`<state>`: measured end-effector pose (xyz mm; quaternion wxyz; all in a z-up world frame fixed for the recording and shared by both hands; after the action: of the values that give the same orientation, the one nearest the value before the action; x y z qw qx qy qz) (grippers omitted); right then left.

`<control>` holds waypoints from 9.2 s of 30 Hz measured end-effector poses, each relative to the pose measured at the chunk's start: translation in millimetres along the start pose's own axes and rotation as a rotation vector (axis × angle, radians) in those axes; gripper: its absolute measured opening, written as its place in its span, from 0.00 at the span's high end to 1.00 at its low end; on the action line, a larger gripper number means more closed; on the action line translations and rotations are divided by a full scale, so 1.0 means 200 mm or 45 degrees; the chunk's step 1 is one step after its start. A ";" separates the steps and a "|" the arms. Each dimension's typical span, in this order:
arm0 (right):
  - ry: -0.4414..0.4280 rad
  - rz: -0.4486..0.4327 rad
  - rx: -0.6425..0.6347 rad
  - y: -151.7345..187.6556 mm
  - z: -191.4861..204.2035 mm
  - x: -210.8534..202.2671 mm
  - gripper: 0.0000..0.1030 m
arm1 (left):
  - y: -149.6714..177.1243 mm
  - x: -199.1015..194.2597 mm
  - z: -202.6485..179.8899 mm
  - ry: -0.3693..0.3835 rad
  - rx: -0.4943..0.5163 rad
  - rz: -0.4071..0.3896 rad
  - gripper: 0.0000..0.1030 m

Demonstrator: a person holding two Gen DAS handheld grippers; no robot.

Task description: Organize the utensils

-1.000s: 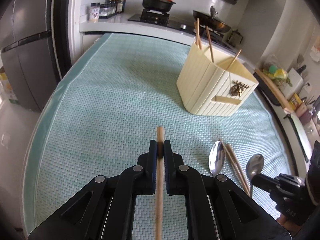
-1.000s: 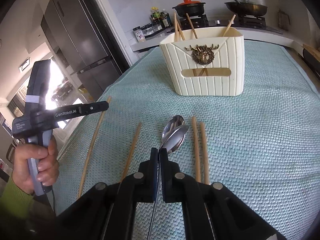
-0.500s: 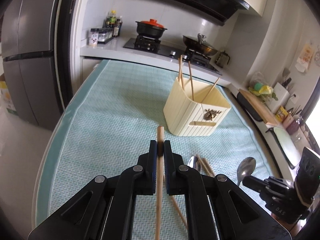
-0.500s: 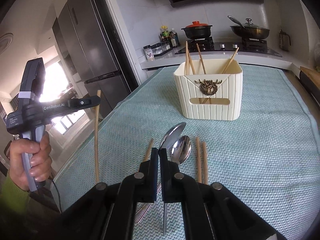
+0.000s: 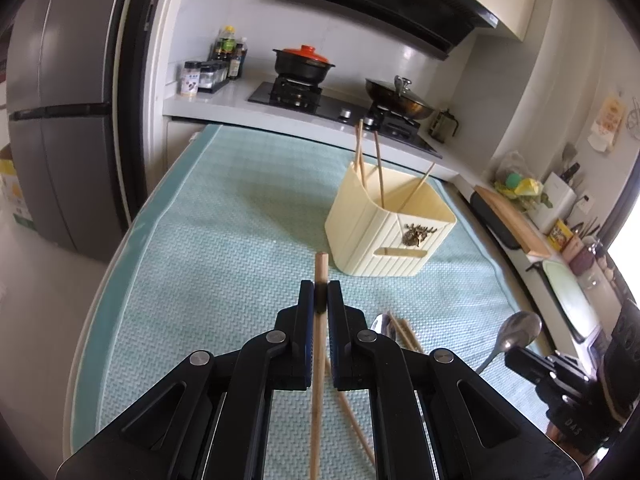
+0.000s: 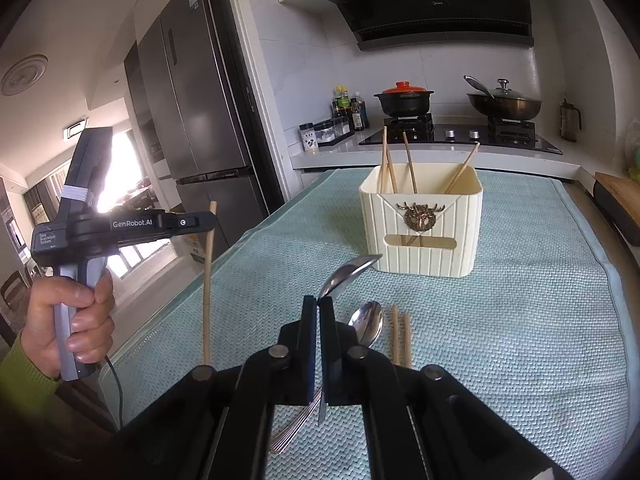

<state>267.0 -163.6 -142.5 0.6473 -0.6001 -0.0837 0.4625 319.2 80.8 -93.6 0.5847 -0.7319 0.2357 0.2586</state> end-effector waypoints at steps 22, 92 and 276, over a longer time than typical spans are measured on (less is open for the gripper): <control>0.026 -0.208 -0.120 -0.28 0.03 -0.17 0.98 | -0.28 -0.18 -0.10 0.102 0.002 -0.175 0.96; 0.279 0.225 0.008 -0.13 -0.40 -0.28 0.50 | 0.15 0.00 -0.14 -0.169 0.204 0.144 0.11; 0.230 -0.130 0.031 -1.04 -0.74 0.12 0.52 | -0.76 0.43 -0.67 -0.014 0.291 -0.097 0.30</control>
<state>482.7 -219.6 -14.8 0.6823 -0.6264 -0.0498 0.3738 496.7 -21.9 -14.8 0.6750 -0.6674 0.2325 0.2119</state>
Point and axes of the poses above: each gripper's, at about its wrist camera, not at the fingertips, and x roughly the way its jaws point, z to its left, y to its underside, the point moved 3 cm from there along x, roughly the way its jaws point, and after that the axes turned 11 degrees about -y, right-handed, at the moved point
